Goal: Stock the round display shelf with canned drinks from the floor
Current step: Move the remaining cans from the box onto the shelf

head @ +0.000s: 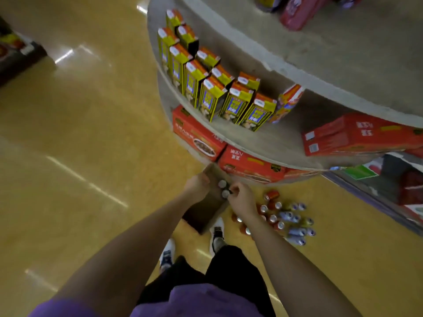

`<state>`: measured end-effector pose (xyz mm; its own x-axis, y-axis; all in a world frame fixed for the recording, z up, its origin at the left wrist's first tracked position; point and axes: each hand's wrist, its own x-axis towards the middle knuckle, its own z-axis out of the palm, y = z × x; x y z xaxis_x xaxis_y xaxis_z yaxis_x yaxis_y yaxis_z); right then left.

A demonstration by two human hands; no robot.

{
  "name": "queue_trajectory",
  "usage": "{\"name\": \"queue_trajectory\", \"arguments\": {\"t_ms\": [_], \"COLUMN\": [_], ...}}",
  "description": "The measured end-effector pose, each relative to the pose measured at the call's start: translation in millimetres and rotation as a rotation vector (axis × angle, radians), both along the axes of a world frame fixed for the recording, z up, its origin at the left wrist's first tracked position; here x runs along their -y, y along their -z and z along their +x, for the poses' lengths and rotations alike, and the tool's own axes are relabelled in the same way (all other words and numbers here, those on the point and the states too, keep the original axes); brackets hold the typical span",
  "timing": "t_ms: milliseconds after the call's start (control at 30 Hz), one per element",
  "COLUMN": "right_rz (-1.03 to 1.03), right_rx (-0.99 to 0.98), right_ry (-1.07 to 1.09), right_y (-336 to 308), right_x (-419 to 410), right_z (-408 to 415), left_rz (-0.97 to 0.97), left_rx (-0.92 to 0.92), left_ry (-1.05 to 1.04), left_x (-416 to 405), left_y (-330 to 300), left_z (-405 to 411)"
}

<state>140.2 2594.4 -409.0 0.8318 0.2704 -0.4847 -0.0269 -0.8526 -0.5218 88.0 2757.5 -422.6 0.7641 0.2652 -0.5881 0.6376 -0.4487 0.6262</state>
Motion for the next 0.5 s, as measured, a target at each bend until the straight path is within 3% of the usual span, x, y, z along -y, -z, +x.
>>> {"name": "queue_trajectory", "arguments": {"t_ms": [200,500], "right_rz": [-0.065,-0.247], "right_rx": [-0.181,-0.266], "right_ry": [-0.147,-0.31], "right_y": [89,306], "right_x": [-13,16], "right_z": [41,92], "left_rz": [-0.099,-0.264], "left_rx": [-0.097,-0.285], "left_ry": [-0.253,-0.67], "left_x": [23,77], "left_y": [77,289], "left_z": [25,55]}}
